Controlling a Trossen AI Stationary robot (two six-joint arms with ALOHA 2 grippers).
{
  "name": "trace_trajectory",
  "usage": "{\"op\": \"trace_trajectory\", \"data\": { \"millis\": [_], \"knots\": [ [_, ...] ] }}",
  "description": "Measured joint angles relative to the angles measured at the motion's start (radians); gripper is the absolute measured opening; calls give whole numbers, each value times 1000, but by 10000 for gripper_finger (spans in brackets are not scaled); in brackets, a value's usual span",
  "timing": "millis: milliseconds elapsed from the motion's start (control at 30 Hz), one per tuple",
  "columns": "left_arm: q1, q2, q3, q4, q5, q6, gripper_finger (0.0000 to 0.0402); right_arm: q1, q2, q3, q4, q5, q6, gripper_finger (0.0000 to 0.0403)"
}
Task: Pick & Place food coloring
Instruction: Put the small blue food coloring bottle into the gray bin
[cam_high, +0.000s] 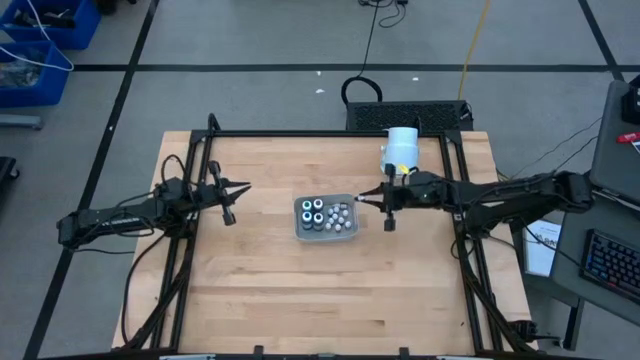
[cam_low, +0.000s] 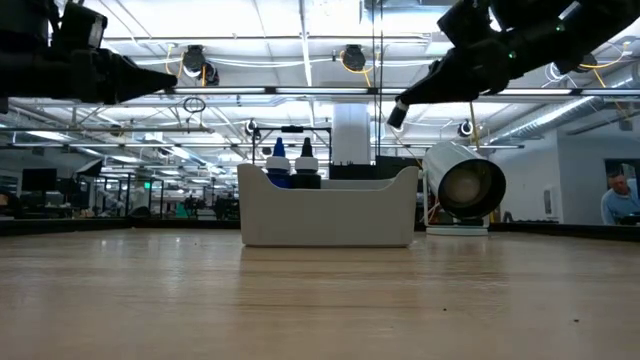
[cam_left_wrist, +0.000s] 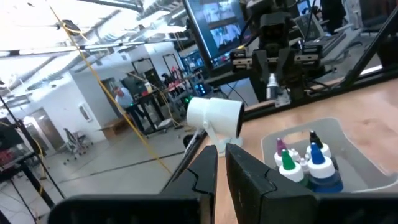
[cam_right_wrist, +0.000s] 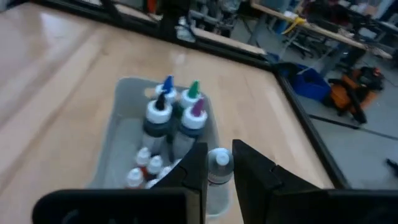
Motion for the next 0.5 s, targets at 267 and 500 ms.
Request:
{"op": "trace_trajectory", "data": {
  "millis": [267,500],
  "knots": [
    [0,0,0,-10,0,38,42,-91,34,0,33,-6,-27,45],
    [0,0,0,-41,0,51,42,-99,171,11,144,-81,7,45]
  ]
}}
